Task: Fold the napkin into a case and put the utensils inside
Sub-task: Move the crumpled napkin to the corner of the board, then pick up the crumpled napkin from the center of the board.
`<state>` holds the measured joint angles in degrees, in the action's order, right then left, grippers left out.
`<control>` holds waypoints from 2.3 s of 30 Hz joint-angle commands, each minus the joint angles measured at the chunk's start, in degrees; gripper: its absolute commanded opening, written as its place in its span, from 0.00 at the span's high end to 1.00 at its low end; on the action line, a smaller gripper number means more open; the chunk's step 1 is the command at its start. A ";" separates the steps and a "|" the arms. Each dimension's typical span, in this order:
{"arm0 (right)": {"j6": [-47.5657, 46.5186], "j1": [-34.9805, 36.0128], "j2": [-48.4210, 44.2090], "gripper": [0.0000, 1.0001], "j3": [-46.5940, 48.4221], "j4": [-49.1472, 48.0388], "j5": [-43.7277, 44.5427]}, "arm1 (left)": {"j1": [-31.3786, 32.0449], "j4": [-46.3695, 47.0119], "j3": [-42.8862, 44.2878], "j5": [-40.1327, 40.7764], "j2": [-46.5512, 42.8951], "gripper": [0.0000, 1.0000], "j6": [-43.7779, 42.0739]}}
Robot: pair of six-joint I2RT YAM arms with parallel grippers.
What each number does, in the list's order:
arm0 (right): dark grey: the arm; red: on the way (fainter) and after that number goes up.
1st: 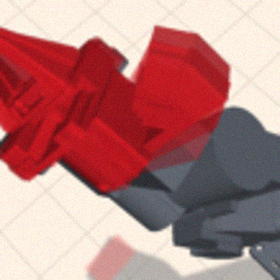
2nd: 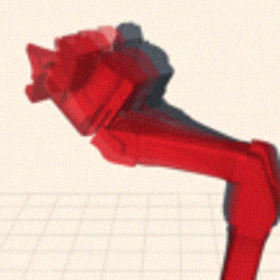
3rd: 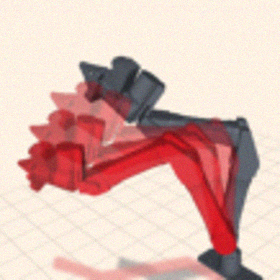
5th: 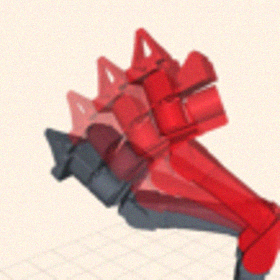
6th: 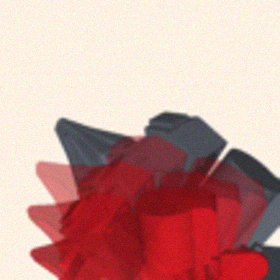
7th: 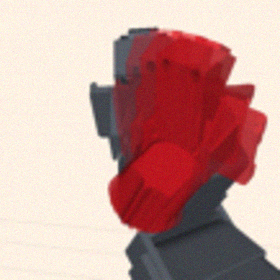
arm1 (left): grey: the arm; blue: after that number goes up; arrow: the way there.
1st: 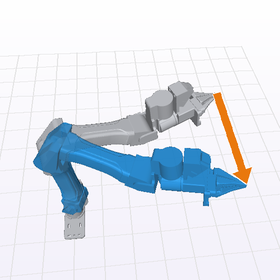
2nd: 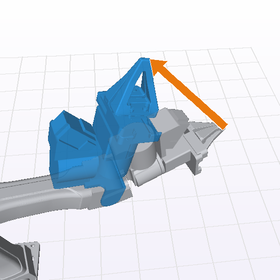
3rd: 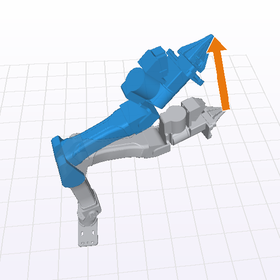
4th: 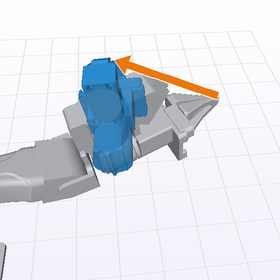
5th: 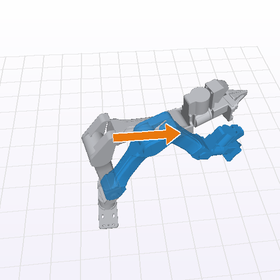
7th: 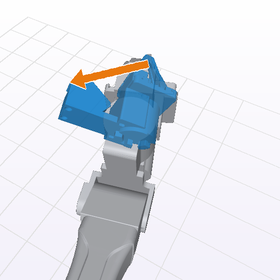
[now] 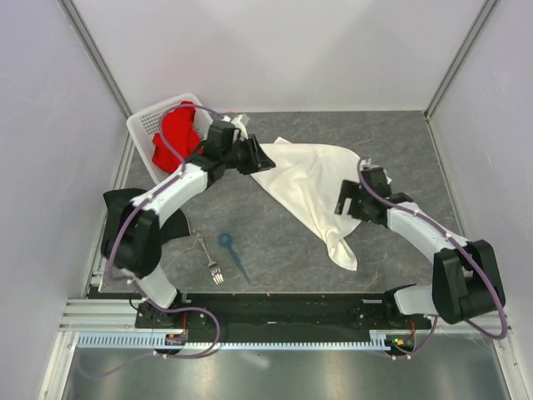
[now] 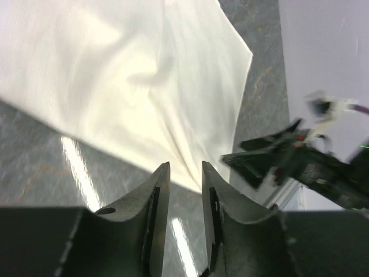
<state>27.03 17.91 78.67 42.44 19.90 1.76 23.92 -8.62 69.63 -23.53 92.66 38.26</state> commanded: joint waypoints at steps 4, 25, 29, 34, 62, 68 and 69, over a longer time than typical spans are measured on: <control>6.11 -11.93 4.63 0.02 18.69 8.83 17.58 | 7.09 -1.13 16.58 10.16 19.47 0.78 -6.79; -3.64 -25.21 31.01 0.43 38.25 9.90 10.72 | 19.31 -10.89 1.49 19.76 18.97 0.98 4.98; -5.31 -25.12 32.16 0.48 38.86 9.63 7.48 | 24.32 -9.57 -4.75 17.64 10.90 0.98 7.26; -4.44 -24.59 30.92 0.49 37.11 6.91 4.31 | 23.81 -8.95 -6.08 14.48 3.59 0.83 5.96; -5.75 -19.93 36.73 0.35 45.10 9.72 8.35 | 2.09 -21.53 30.22 29.16 32.84 0.55 -19.80; -6.46 -20.02 37.52 0.35 45.28 9.81 8.43 | 2.09 -19.86 27.41 31.70 31.79 0.56 -18.75; -6.63 -20.02 37.69 0.35 45.19 9.72 8.52 | 2.09 -19.68 27.23 31.88 31.62 0.55 -18.75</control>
<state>21.65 -2.00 115.48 85.34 29.61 10.31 25.96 -29.91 97.45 5.56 125.69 21.54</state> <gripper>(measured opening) 0.651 0.445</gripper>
